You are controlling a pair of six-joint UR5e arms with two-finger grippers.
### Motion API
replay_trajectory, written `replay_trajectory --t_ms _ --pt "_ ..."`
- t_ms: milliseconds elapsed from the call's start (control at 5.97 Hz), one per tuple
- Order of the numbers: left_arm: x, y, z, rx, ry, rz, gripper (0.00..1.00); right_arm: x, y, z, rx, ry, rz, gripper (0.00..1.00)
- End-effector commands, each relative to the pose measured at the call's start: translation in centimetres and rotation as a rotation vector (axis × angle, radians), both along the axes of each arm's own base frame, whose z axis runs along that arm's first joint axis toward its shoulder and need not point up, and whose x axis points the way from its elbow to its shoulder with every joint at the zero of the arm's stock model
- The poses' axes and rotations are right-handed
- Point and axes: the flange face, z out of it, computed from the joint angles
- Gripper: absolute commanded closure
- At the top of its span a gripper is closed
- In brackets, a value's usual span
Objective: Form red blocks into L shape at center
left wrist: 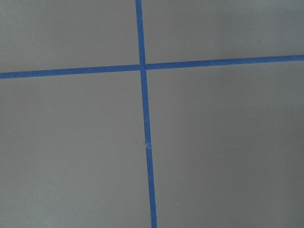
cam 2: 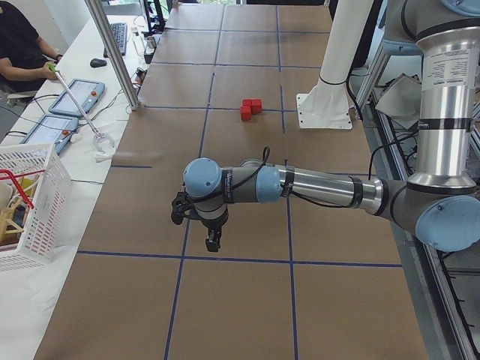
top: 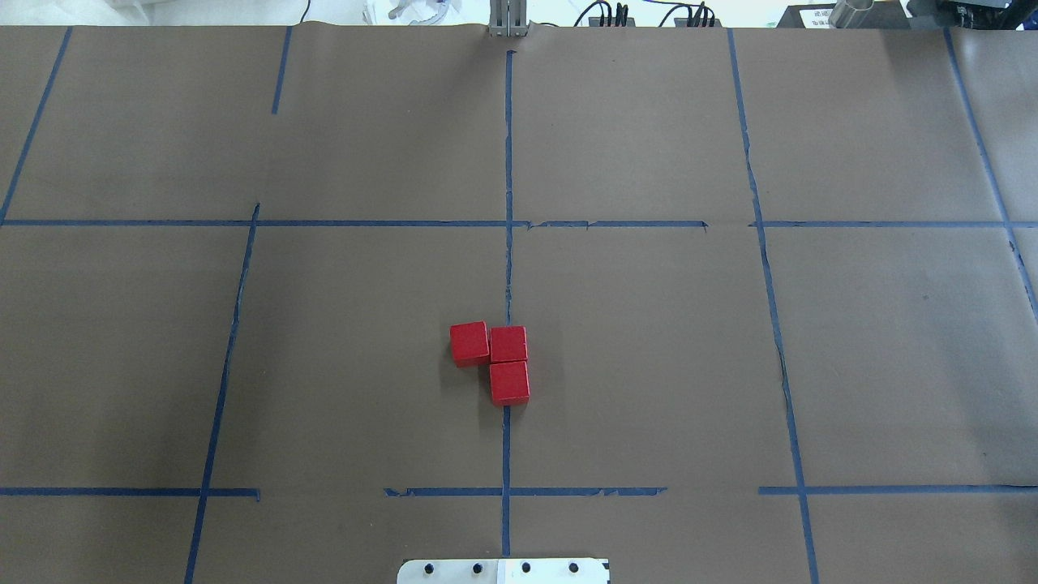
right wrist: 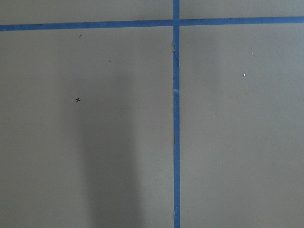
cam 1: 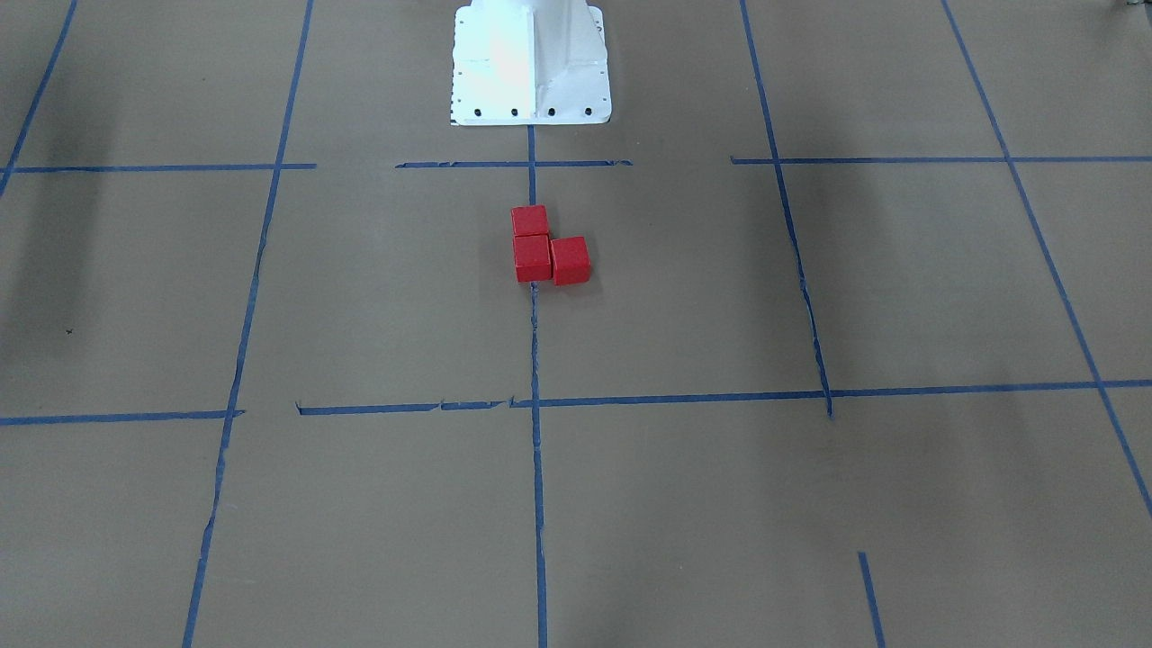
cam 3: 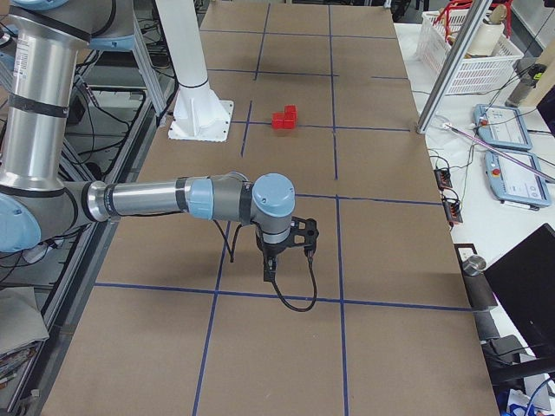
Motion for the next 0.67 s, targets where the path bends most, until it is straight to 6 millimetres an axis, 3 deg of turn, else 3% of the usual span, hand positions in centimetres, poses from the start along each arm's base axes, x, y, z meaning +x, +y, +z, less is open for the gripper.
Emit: replay_trajectory --t_ms 0,502 --pt "-0.01 0.16 0.12 0.007 -0.002 0.000 0.00 -0.03 -0.18 0.03 -0.004 -0.004 0.005 0.00" --pt "-0.01 0.10 -0.24 0.012 -0.002 -0.001 0.00 -0.04 -0.26 -0.26 -0.030 -0.005 0.036 0.00"
